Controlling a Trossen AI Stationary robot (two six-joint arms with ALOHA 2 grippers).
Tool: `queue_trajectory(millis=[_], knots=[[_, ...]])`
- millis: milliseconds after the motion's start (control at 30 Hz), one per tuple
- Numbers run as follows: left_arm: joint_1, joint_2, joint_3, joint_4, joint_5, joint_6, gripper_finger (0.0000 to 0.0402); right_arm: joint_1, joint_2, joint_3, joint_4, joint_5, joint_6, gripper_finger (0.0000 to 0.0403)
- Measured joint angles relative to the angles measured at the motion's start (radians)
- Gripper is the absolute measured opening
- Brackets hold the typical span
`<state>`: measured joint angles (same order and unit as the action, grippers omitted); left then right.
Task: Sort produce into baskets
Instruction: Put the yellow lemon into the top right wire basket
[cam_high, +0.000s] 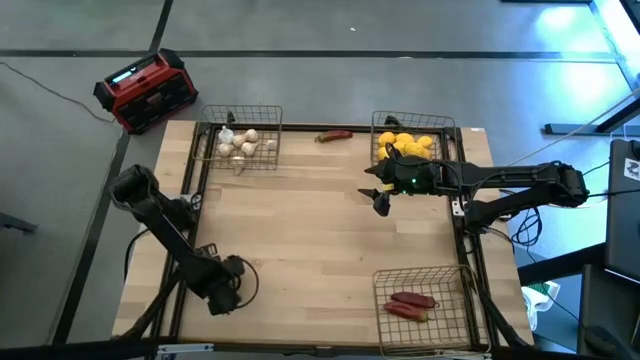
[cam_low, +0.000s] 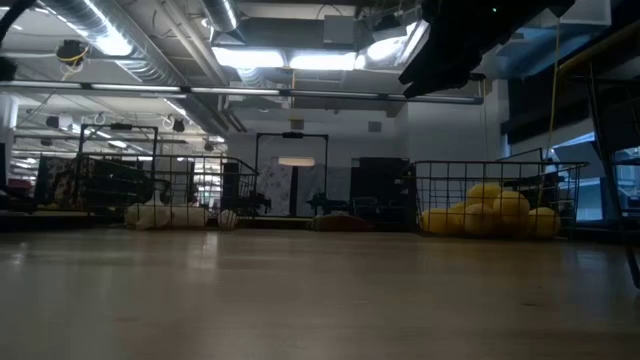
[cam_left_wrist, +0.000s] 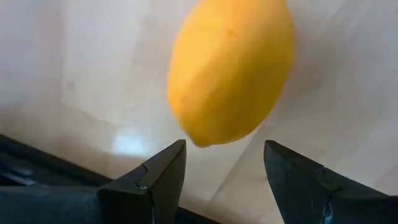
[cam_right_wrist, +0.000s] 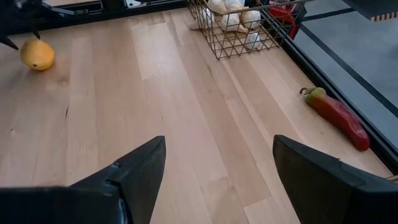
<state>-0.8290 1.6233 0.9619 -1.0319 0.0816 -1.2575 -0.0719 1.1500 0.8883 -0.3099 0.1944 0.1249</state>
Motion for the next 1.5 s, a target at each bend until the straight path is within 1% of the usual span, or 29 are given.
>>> queue_trajectory(millis=[67, 167, 267, 333, 433, 533, 600, 733, 933, 1033, 1233, 1500], knots=[[0.000, -0.038, 0.000, -0.020, -0.024, -0.038, 0.0212, 0.000, 0.000, 0.000, 0.000, 0.000, 0.000, 0.0294], [-0.004, -0.095, 0.000, -0.042, -0.049, -0.143, 0.0212, 0.000, 0.000, 0.000, 0.000, 0.000, 0.000, 0.0294], [-0.002, -0.132, 0.000, -0.062, -0.078, -0.174, 0.0212, 0.000, 0.000, 0.000, 0.000, 0.000, 0.000, 0.0294], [0.005, -0.141, 0.000, -0.081, -0.111, -0.200, 0.0212, 0.000, 0.000, 0.000, 0.000, 0.000, 0.000, 0.0294], [0.008, -0.141, 0.000, -0.083, -0.131, -0.241, 0.0212, 0.000, 0.000, 0.000, 0.000, 0.000, 0.000, 0.0294], [0.010, -0.141, -0.001, -0.088, -0.133, -0.216, 0.0212, 0.000, 0.000, 0.000, 0.000, 0.000, 0.000, 0.0294], [0.015, -0.141, -0.001, -0.099, -0.136, -0.230, 0.0215, 0.000, 0.000, 0.000, -0.001, 0.000, 0.000, 0.0294], [0.035, -0.141, -0.002, -0.122, -0.132, -0.284, 0.0237, 0.000, 0.000, 0.000, -0.002, 0.000, 0.000, 0.0294], [0.067, -0.141, -0.002, -0.136, -0.121, -0.282, 0.0293, 0.000, 0.000, 0.000, -0.002, 0.000, 0.000, 0.0294], [0.082, -0.141, -0.002, -0.129, -0.121, -0.266, 0.0311, 0.000, 0.000, 0.000, -0.008, 0.000, 0.000, 0.0294], [0.091, -0.141, -0.002, -0.049, -0.109, -0.267, 0.0315, 0.000, 0.000, 0.000, -0.006, 0.000, 0.000, 0.0294], [0.090, -0.141, -0.002, -0.010, -0.108, -0.357, 0.0317, 0.000, 0.000, 0.000, -0.008, 0.000, 0.000, 0.0294]])
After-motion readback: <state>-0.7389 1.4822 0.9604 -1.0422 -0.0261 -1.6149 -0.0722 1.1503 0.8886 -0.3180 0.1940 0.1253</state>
